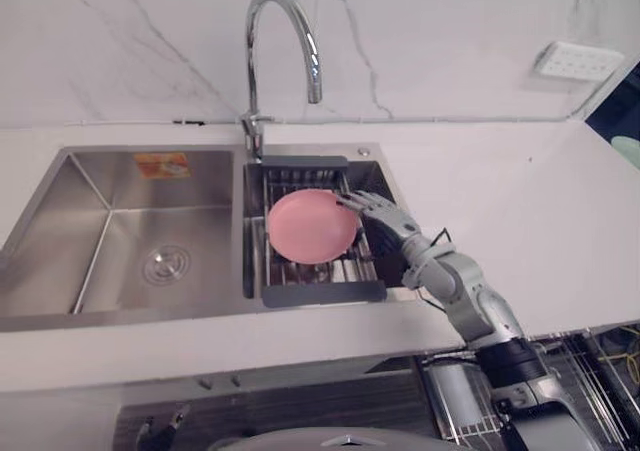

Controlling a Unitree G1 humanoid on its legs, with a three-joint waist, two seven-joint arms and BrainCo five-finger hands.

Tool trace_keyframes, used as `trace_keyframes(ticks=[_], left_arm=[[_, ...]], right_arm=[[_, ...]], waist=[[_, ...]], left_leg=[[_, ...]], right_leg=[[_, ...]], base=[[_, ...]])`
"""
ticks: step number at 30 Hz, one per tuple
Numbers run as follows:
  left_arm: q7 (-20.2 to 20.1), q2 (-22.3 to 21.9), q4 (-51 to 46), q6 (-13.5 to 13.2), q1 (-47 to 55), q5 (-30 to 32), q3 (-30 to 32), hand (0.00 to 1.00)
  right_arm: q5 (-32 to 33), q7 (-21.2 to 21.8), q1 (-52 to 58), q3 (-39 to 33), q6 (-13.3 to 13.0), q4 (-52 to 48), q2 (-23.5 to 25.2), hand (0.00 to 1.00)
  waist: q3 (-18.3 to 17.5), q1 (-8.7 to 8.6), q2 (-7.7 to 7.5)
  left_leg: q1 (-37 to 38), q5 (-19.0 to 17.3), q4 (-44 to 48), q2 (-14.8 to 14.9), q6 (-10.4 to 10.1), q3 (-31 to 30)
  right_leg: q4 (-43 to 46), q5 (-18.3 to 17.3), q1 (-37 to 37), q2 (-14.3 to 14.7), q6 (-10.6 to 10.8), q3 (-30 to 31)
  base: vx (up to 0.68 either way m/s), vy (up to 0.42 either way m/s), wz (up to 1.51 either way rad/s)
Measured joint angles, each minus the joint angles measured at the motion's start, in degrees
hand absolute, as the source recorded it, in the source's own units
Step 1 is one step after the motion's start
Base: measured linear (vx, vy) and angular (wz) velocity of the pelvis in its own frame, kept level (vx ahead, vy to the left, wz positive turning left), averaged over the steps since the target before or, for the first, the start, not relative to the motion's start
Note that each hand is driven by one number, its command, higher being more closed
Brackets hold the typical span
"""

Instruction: Walk over to the sink, pick up the cup, carry it to the dishwasher, place the cup inside the dishwasher, then close the dishwasher door

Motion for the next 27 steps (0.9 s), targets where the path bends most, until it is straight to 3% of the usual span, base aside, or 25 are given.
trace_keyframes(ticks=[13,27], left_arm=[[0.00,0.10,-0.11,0.03,-0.10,-0.01,0.01,0.00],[0.00,0.96,-0.14,0.03,-0.31,-0.06,-0.42,0.00]], right_arm=[[-6.86,-1.71,-5.19,5.84,-2.22,9.17,-0.06,0.00],[-13.17,-4.51,-7.59,10.66,-2.06,16.92,-0.09,0.00]], waist=[[1.14,1.30,-0.26],[1.48,2.10,-0.56]], left_leg=[[-0.40,1.03,-0.06,-0.21,0.12,-1.93],[-1.27,1.87,-0.41,-0.45,0.13,-3.36]], right_leg=[[0.02,0.03,0.15,-0.16,-0.03,-1.68],[0.00,0.11,0.12,-0.30,-0.10,-3.10]], base=[[-0.04,-0.009,0.07],[-0.02,-0.002,0.05]])
